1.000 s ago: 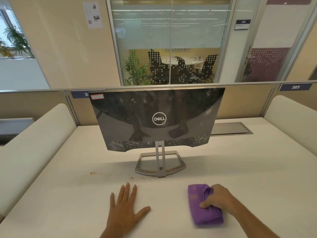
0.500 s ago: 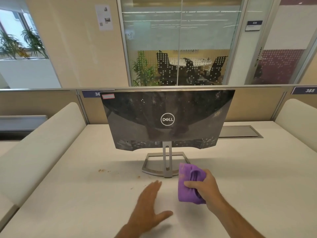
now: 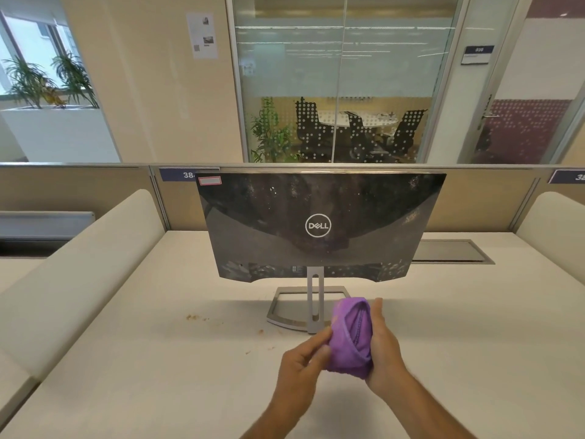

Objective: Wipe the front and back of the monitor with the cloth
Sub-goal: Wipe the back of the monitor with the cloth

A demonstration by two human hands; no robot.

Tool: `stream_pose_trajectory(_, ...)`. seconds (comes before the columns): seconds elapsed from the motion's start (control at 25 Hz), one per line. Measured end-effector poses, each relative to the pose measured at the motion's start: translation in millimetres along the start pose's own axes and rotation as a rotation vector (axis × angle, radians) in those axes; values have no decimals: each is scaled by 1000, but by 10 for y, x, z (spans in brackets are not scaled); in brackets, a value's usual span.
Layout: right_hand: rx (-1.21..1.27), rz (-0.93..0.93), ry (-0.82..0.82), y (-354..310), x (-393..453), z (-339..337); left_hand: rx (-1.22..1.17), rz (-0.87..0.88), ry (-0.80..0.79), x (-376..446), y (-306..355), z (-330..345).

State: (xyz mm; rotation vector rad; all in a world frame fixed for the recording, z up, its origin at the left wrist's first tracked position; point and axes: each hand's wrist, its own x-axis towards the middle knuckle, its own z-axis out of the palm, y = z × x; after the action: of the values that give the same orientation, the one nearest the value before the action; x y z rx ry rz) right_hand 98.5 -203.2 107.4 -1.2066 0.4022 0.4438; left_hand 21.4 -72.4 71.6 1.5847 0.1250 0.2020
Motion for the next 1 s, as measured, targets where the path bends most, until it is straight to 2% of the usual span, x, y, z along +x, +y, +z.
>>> stream_pose_trajectory(0.04,7,-9,14,5,12,-7,-21,-4,19,4,20,-6)
stream_pose_trajectory(0.12,27,-8,19,14,31,-7,6,14,-41,-10,35,13)
stream_pose_trajectory(0.2,77,7,-30,27,43,9,38,35,-64,-18,7,62)
stream_pose_trajectory(0.32,155,-18,-76,49,69,20,-40,13,58,37,3,107)
stream_pose_trajectory(0.48,118,-55,-84,47,139,-96,-337,-164,290,198,138,-11)
stream_pose_trajectory(0.56,52,-22,-109,32,171,-205,-442,-202,348,291,219,-112)
stream_pose_trajectory(0.64,-137,-17,-152,32,187,-309,-498,-203,373,354,288,-185)
stream_pose_trajectory(0.72,-383,-97,-242,39,181,-358,-535,-220,361,390,331,-218)
stream_pose_trajectory(0.8,-484,-203,-336,20,172,-335,-522,-257,296,403,357,-226)
stream_pose_trajectory(0.88,-521,-254,-451,-33,151,-252,-456,-297,227,401,362,-208)
stream_pose_trajectory(1.0,-430,-191,-576,-82,157,-135,-423,-351,137,392,395,-186)
